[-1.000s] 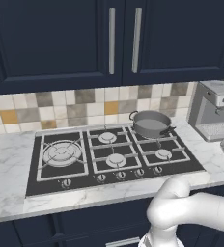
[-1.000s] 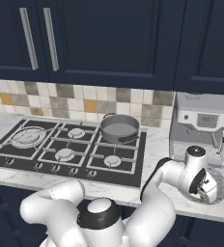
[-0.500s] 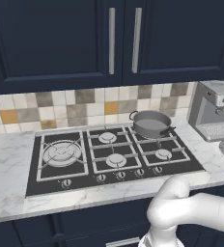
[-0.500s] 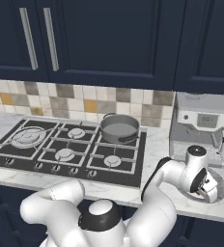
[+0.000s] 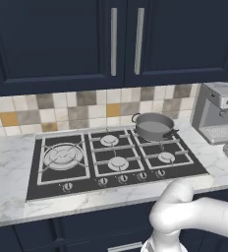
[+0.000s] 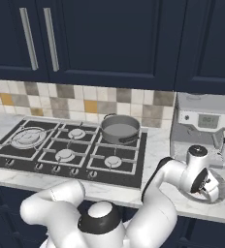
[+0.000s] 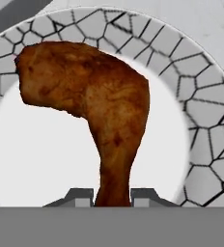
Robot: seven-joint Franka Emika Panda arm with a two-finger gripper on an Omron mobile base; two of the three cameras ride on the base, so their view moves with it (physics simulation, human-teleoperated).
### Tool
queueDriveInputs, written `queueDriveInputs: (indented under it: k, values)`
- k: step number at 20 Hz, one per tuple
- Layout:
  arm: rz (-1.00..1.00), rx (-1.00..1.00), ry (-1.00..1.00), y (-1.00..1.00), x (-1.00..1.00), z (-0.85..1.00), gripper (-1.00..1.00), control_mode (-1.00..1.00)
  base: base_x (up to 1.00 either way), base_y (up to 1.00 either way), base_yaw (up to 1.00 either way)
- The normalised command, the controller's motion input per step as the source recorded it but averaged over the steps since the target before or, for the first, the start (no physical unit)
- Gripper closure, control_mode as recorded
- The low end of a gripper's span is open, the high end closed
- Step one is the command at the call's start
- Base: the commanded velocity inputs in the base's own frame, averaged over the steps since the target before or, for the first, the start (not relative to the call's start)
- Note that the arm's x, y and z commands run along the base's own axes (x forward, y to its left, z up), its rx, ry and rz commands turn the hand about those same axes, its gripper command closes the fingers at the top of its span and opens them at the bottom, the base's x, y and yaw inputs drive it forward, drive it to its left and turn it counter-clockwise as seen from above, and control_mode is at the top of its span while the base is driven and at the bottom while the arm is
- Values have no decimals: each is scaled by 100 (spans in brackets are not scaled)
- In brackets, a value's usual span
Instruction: Retrieve the frozen meat and place it in the pot on a burner. Then turn the burner on.
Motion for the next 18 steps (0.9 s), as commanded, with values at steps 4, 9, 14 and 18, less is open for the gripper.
queueDriveInputs:
  k: [4, 9, 14, 18]
  values:
    - [3, -2, -30, 16, -23, 44, 100, -100, 0, 0, 0]
    - [5, -1, -25, 24, -33, 38, 100, -100, 0, 0, 0]
    - [12, -9, -15, 51, -50, 57, 100, -100, 0, 0, 0]
    - [12, -10, -20, 74, -38, 46, 100, -100, 0, 0, 0]
